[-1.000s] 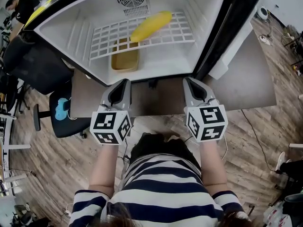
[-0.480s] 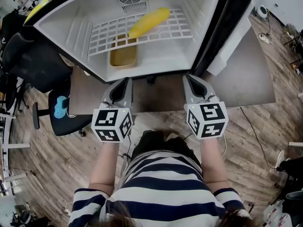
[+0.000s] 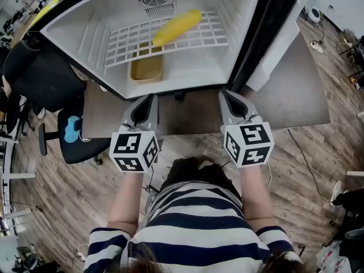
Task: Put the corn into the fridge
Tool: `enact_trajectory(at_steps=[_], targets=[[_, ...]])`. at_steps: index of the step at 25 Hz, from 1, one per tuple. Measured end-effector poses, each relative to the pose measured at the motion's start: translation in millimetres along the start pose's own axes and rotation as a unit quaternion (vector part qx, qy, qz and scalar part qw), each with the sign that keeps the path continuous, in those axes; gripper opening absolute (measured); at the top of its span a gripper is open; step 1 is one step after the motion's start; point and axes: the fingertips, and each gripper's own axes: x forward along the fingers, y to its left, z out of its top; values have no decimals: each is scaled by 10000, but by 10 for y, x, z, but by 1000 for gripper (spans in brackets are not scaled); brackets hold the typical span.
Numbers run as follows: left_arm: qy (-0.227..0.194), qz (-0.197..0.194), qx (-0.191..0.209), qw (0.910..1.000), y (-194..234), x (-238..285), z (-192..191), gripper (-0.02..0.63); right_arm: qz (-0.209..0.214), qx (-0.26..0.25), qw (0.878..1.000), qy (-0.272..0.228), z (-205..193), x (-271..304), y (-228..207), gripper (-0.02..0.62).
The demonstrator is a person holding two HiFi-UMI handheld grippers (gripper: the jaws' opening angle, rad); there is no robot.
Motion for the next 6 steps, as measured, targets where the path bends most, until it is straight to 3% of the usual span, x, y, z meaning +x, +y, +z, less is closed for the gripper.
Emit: enact_trajectory(at_steps=[6], targets=[[27, 9, 1, 10000, -30, -3, -16, 0, 37, -45, 10000, 29, -30, 1, 12, -8]])
